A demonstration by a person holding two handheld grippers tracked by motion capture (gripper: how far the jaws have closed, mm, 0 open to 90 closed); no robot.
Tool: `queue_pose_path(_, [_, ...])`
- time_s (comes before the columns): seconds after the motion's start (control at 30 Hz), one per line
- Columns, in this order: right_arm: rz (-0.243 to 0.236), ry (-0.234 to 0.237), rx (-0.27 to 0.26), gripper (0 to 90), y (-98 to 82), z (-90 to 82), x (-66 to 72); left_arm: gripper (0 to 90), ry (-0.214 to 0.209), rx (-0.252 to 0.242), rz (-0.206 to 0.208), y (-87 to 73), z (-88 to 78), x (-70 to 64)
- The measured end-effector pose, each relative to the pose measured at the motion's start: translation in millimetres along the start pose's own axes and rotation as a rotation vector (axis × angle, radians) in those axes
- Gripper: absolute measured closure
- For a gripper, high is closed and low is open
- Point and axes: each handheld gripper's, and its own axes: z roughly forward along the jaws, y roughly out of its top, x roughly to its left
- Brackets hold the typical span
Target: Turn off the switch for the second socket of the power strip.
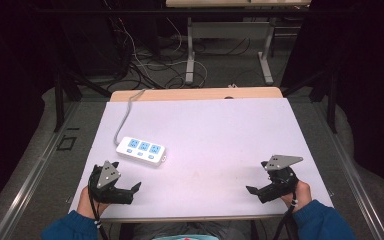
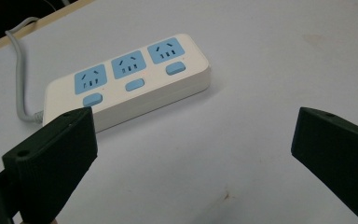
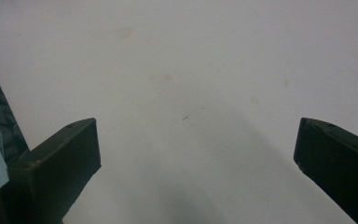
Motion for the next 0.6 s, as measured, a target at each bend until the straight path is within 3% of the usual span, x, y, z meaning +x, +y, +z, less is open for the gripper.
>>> queue_pose_path(0.23, [-0.013, 0.006, -0.015, 0.0, 0.9, -1.2, 0.8, 0.2, -0.004, -0.028, 0.007, 1.8, -1.7, -1.7])
queue_pose_path(0.6, [-0.030, 0.029, -0.009, 0.8, 1.8, 0.7, 1.1, 0.3, -0.007, 0.003, 0.015, 4.1, -2.9, -0.6])
